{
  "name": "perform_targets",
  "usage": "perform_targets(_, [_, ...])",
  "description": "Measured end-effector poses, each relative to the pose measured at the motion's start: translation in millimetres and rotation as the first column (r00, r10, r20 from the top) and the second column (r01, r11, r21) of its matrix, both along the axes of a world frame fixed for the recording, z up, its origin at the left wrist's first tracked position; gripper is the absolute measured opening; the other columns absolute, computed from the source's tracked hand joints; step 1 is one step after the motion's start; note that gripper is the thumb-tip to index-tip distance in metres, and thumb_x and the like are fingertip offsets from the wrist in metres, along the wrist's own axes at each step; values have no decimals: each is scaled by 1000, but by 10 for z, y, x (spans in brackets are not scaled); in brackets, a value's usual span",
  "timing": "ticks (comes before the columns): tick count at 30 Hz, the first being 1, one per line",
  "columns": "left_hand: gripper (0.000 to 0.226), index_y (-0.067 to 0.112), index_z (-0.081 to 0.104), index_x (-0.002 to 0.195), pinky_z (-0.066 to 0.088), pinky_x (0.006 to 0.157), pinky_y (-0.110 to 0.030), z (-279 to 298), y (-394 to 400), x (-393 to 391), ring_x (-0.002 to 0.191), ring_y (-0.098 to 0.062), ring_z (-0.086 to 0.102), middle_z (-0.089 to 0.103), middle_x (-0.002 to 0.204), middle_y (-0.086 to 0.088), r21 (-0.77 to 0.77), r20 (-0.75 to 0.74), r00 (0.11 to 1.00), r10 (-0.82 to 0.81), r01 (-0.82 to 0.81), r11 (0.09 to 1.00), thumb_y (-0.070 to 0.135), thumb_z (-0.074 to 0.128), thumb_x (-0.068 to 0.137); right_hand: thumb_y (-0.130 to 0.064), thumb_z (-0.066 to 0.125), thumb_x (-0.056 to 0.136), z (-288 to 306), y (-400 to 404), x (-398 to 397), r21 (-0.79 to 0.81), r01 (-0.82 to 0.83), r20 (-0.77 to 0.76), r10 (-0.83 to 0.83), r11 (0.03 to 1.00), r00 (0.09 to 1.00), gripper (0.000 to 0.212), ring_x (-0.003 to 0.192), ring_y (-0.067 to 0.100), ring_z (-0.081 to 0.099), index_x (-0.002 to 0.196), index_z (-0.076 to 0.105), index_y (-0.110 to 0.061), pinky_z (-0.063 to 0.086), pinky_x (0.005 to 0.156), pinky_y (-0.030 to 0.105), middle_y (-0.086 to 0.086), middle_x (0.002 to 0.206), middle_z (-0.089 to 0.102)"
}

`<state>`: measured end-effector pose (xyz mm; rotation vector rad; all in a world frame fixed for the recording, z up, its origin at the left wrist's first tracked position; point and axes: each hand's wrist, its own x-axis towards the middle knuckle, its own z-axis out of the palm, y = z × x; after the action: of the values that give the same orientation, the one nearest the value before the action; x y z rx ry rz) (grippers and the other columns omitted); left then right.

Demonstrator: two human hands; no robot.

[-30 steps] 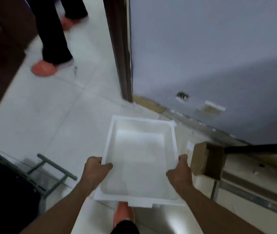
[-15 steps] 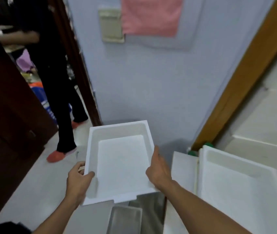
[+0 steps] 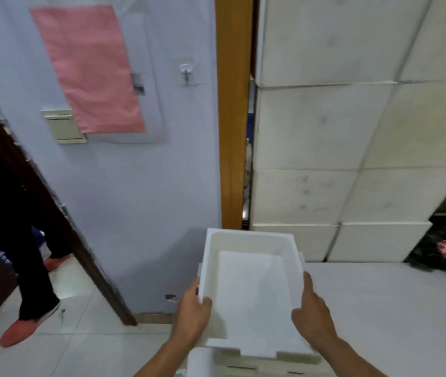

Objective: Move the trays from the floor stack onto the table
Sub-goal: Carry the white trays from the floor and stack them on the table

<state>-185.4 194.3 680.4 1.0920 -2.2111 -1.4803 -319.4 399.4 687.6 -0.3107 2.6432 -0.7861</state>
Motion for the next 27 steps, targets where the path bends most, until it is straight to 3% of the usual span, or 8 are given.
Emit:
perform_targets(3, [56,17,42,131,43,70,-7,-184,357,-146,99,-16,56,57,109,0,-21,102,982,-156,159,987,-7,39,81,-10,48,82,-136,375,-51,62,20,19,-21,998,1000,90,96,25,61,153,-7,-24,53,84,35,7,116,57])
perform_targets(6, [62,15,27,140,39,105,-31,-343,494,-246,126,-26,36,41,134,-8,-113,297,942,-156,196,974,-2,38,81,-13,43,90,-236,495,-108,184,-21,-8,23,983,1000,78,112,20,53,154,-1,-19,50,90,30,4,128,47])
perform_targets(8, [59,14,21,143,33,106,-37,-363,499,-283,130,-27,26,30,144,-9,-135,380,917,-118,181,974,4,38,88,-14,42,92,-290,469,-124,249,-57,-5,60,967,998,76,122,19,44,153,-2,-15,47,92,28,4,139,38])
perform_targets(11, [50,14,23,144,35,104,-40,-387,412,-263,130,-28,27,35,144,-11,-108,365,921,-134,185,977,19,36,96,-13,44,89,-356,358,-120,308,-73,-21,83,948,996,79,128,22,39,153,-2,-9,46,95,30,7,146,32])
perform_targets(15, [58,19,26,149,37,110,-44,-380,274,-91,134,-25,40,44,146,-7,22,302,947,-109,107,994,46,33,98,-20,48,88,-368,128,-77,413,-46,-91,92,910,992,74,133,28,34,150,9,-9,43,102,36,15,152,22])
perform_targets(18, [56,23,32,146,35,110,-34,-338,175,80,132,-19,44,46,140,4,96,236,959,-157,138,986,49,32,98,-21,56,84,-392,-94,-27,506,32,-204,83,862,975,73,143,35,21,148,23,-9,23,115,49,21,155,19])
perform_targets(21, [49,28,45,135,42,107,-35,-392,-35,310,122,-14,54,53,133,12,83,211,967,-142,127,988,53,31,95,-6,76,62,-434,-394,30,408,32,-389,142,913,910,62,130,44,41,121,58,0,28,111,60,30,138,46])
perform_targets(27, [21,17,58,95,51,82,-34,-948,-932,1311,93,-27,64,70,101,-10,-2,464,884,45,-50,999,30,42,96,6,65,66,-318,-1604,485,95,-249,-499,263,964,826,38,106,38,55,102,67,-3,47,94,46,20,116,60])
